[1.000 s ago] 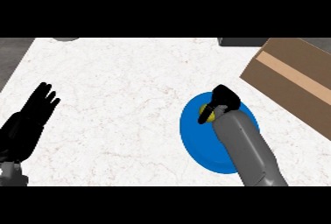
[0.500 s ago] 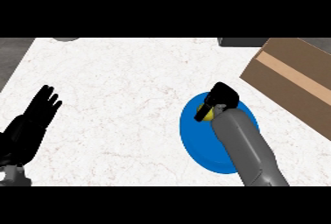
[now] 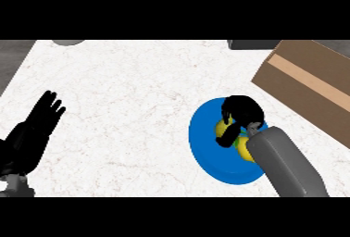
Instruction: Pick the pear from the plate and place it in the cardboard box
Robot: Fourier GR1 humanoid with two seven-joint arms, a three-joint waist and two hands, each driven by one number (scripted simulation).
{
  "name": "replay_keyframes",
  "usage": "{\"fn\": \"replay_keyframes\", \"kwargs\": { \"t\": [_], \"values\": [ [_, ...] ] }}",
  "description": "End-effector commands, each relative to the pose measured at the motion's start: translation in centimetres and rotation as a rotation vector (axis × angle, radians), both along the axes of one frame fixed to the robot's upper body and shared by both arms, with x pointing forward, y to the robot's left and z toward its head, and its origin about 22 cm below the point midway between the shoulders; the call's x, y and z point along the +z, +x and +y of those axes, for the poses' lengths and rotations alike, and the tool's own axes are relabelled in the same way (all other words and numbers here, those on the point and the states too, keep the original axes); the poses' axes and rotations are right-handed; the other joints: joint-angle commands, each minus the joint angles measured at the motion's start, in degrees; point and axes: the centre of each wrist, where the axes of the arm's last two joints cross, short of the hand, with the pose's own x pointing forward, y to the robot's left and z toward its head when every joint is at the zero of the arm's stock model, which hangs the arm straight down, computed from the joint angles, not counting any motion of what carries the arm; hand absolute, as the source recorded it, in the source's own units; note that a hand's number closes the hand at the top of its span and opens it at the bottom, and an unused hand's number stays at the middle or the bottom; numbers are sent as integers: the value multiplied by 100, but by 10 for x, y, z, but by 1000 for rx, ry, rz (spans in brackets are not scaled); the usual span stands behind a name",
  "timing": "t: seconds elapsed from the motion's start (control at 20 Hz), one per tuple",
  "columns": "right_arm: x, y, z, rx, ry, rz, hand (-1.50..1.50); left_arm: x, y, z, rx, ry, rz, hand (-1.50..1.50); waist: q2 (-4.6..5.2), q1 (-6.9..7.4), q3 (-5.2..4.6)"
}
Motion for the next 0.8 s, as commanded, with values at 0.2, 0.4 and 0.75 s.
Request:
{"fn": "replay_keyframes", "kwargs": {
  "t": [0.2,0.4,0.75],
  "values": [
    [23,-26,-53,164,-27,-204,150,13,6,-2,-6,-6,4,0,30,12,4],
    [66,-45,-29,194,33,-322,150,-4,-5,-1,0,1,7,0,13,-16,0],
    [155,-80,-61,138,117,-587,150,9,-11,16,19,20,22,0,-15,-90,0]
  ]
}}
